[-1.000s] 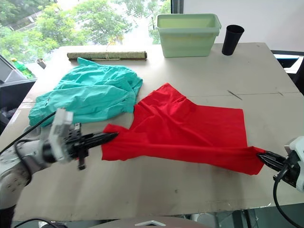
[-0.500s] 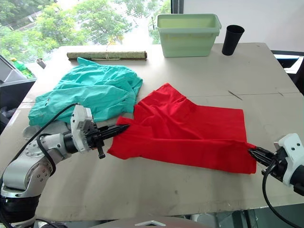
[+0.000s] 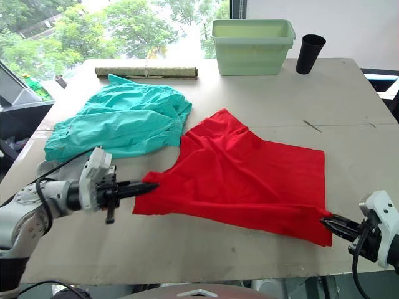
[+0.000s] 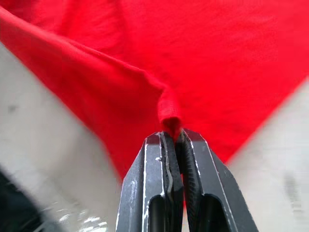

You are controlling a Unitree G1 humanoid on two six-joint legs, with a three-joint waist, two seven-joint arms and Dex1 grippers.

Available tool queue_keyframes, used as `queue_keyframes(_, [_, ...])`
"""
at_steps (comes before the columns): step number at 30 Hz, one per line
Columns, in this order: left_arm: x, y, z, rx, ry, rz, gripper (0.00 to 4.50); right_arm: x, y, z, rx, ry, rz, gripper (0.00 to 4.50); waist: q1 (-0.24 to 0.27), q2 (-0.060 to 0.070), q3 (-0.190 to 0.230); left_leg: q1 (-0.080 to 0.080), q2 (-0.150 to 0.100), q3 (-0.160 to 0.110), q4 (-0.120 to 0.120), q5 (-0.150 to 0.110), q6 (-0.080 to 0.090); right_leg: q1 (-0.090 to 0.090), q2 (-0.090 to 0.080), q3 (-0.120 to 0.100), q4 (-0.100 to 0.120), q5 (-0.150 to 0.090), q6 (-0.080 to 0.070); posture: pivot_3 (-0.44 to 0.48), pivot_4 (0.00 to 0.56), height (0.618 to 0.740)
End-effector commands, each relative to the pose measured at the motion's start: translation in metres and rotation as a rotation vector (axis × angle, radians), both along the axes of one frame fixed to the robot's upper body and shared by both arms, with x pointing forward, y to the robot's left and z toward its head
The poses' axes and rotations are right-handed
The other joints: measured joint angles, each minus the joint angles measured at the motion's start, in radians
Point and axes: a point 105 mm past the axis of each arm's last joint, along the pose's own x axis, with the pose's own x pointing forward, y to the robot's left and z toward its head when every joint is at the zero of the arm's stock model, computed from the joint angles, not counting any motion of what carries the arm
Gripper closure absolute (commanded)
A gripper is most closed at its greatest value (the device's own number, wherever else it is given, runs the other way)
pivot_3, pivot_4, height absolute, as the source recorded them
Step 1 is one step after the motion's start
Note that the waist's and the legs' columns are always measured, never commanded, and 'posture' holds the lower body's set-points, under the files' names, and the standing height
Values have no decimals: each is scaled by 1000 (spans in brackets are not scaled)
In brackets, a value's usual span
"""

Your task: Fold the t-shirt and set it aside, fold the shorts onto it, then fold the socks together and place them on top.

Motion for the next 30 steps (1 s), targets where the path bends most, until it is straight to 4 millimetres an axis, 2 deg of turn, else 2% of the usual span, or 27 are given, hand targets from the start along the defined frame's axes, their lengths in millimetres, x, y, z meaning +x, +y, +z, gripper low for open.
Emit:
queue_keyframes(1, [8, -2, 0, 32, -66, 12, 4500, 2, -3, -2, -22, -9, -24, 4415, -2, 0, 0, 0, 0, 0, 0, 0, 0, 0, 0, 0, 0, 0, 0, 0, 150, 727])
queue_keyframes(4, [6, -4, -4, 32, -61, -10, 4500, -18, 10, -5, 39, 74, 40, 4415, -1, 0, 0, 0, 0, 1, -1, 1, -2, -1, 0, 0, 0, 0, 0, 0, 150, 727])
queue_keyframes(7, [-6, -5, 1, -28, -12, -57, 4500, -34, 22, 8, 164, 106, 76, 4415, 0, -1, -1, 0, 0, 0, -3, 0, -6, 0, 1, -1, 0, -1, -1, 0, 150, 727])
queue_keyframes(11, [-7, 4, 3, -22, 5, -53, 4500, -47, 24, 20, 210, 112, 95, 4415, -1, -3, -2, 1, 0, 0, -2, -2, -4, 0, 1, -1, 0, -3, -4, 0, 150, 727])
queue_keyframes(17, [4, 1, 0, -3, -46, -29, 4500, -37, 13, 11, 157, 86, 21, 4415, -2, -3, -2, 0, 0, 0, 0, -4, -1, 0, 0, 0, -1, -3, -4, 0, 150, 727])
queue_keyframes(21, [14, 3, -6, 37, -109, 9, 4500, -26, 0, -12, 29, 104, -41, 4415, -1, -3, -2, 1, 0, 0, 0, -4, -1, 0, 0, 0, -1, -3, -4, 0, 150, 727])
queue_keyframes(24, [25, 11, -19, 81, -107, 103, 4500, -19, 3, -22, 10, 100, -30, 4415, -1, -3, -2, 1, 0, 0, -1, -4, -2, 0, 0, -1, -1, -3, -4, 0, 150, 727])
queue_keyframes(27, [34, 23, -20, 74, -113, 207, 3512, -16, 6, -25, -1, 94, 1, 4500, -1, -4, -3, 0, 0, 0, -2, -2, -5, 0, 1, -1, 0, -3, -4, 0, 150, 727])
queue_keyframes(28, [36, 28, -17, 56, -122, 241, 3088, -13, 4, -23, -33, 54, -13, 3830, -1, -4, -2, 0, 0, 0, -2, -2, -5, 0, 1, -2, 0, -2, -2, 0, 150, 727])
queue_keyframes(30, [34, 31, -6, -13, -106, 266, 1940, -8, -4, -15, -82, -31, -74, 2976, -1, -6, -3, 0, 0, 0, -2, -2, -5, 0, 1, -2, 0, -1, -1, 0, 150, 727])
